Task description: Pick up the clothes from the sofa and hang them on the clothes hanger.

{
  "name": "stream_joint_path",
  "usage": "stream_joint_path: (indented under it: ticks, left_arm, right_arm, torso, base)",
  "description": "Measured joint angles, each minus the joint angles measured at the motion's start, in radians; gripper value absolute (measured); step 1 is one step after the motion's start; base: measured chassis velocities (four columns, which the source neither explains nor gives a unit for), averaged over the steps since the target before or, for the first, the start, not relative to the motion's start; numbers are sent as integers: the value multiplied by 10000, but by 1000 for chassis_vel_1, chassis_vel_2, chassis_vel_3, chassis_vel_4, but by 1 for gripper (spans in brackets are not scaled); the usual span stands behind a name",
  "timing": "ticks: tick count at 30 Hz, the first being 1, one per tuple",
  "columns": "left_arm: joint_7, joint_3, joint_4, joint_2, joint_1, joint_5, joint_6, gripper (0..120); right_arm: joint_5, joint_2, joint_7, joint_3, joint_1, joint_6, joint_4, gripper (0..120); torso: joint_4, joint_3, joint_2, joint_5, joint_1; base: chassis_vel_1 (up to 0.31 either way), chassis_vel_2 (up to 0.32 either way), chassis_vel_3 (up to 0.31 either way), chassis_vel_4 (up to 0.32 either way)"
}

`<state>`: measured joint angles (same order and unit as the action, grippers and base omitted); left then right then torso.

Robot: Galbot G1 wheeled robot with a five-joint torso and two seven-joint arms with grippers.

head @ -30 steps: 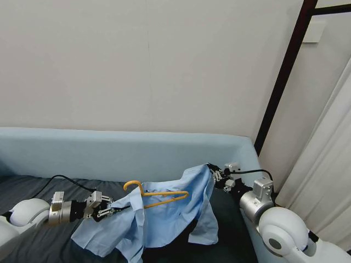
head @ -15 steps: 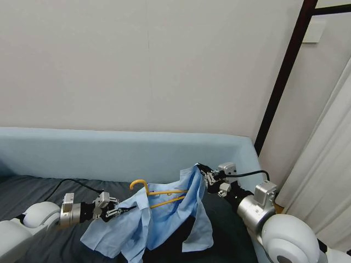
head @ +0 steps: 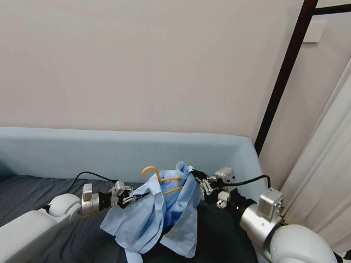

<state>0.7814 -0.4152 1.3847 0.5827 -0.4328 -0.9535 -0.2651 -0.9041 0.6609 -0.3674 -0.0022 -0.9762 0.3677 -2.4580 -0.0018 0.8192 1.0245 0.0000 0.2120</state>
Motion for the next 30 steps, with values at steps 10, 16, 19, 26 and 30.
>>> stream_joint_path:
  ticks: [10,16,19,26,30]
  left_arm:
    - [-186,86,596,-645,1168,-639,46,7]
    - [-246,-13,1023,-872,1822,-955,50,7]
    - [-265,-173,1119,-888,2184,-1022,47,7]
    - [-262,-779,1688,-1146,3123,-1129,-30,7]
    - [-151,-1060,1919,-1257,3441,-1144,-122,7]
  right_arm:
    - [1639,404,832,281,-1521,-460,-192,0]
    - [2558,579,1399,74,-1796,-974,89,0]
    - [3114,775,1695,-60,-1835,-1223,336,0]
    - [3572,1007,2045,-224,-1963,-1275,590,0]
    - [3791,1079,2145,-343,-2054,-1279,660,0]
  torso:
    - [3,0,0,1,0]
    - [3,0,0,-2,0]
    - [2,0,0,0,0]
    - [3,0,0,0,0]
    - [2,0,0,0,1]
  base:
    - [0,0,0,0]
    - [0,0,0,0]
    - [0,0,0,0]
    - [0,0,0,0]
    - [0,0,0,0]
